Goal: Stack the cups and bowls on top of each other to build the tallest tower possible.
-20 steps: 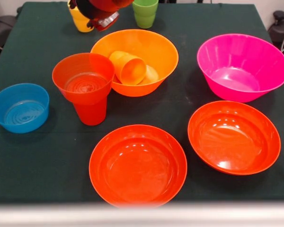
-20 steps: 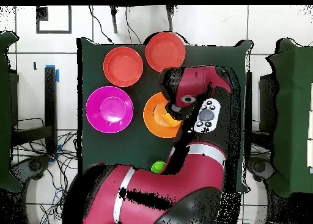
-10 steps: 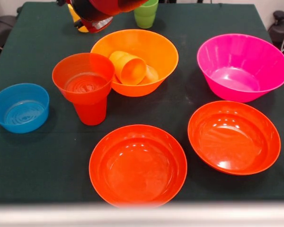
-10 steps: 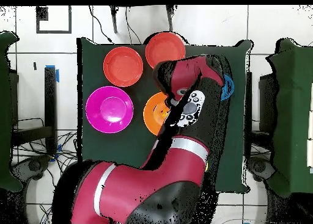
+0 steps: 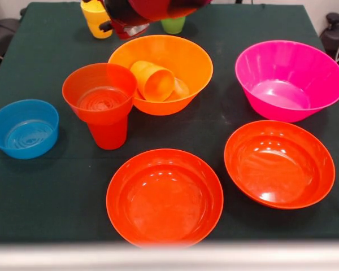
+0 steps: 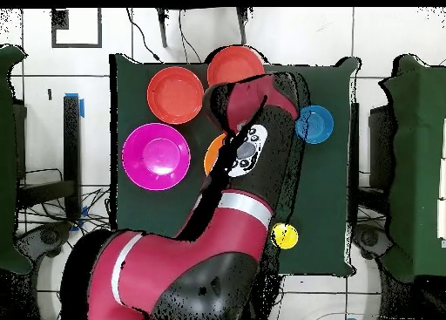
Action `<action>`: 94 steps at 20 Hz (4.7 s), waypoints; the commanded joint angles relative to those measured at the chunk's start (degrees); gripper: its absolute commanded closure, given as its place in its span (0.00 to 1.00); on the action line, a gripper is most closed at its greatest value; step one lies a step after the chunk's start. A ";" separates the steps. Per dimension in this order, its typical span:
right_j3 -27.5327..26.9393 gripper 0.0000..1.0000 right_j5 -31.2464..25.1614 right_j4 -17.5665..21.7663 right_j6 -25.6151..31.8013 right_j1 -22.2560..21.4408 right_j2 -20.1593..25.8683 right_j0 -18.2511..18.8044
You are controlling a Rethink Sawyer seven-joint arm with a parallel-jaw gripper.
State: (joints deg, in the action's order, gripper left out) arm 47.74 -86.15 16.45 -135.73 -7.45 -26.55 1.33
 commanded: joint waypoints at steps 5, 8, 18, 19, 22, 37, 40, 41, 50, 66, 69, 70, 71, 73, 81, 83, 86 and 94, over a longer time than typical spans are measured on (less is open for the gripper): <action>-6.82 0.00 -7.51 -4.66 -16.61 5.55 1.79 -1.88; -8.97 0.00 -8.57 -5.37 -16.71 6.65 1.57 -1.56; -22.84 0.00 -17.38 -11.56 -19.56 14.23 1.26 -0.11; -23.85 0.00 -18.37 -12.45 -20.09 14.82 1.13 0.00; -28.25 0.00 -21.30 -15.19 -21.93 17.32 0.40 0.24; -35.95 0.00 -18.77 -19.94 -21.01 24.46 -5.78 2.51; -32.95 0.00 -14.82 -18.84 -19.74 23.89 -5.42 2.55; -32.20 0.00 -13.70 -18.41 -19.25 23.79 -5.37 2.55; -29.26 0.00 -12.78 -19.74 -21.17 24.64 -4.86 1.44; -16.46 0.00 -5.50 -18.79 -18.88 22.12 -2.95 -0.09; -15.36 0.00 -4.49 -18.69 -18.80 22.01 -3.23 -0.06; -15.00 0.00 -4.05 -18.44 -18.64 21.77 -3.54 0.01; -15.04 0.00 -3.96 -18.27 -18.59 21.81 -3.83 -0.05; -14.85 0.00 -4.29 -18.76 -19.79 21.82 -3.99 0.14; -13.07 1.00 -2.40 -17.32 -21.28 21.11 -6.52 -1.12; -13.71 1.00 -2.33 -17.35 -20.78 21.32 -6.95 -0.78; -14.10 1.00 -2.23 -17.33 -20.72 21.65 -7.50 -0.96; -6.15 1.00 -3.55 -21.07 -18.70 14.57 -4.44 -3.10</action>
State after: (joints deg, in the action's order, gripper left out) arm 31.23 -93.56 -3.35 -146.12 11.20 -36.46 0.44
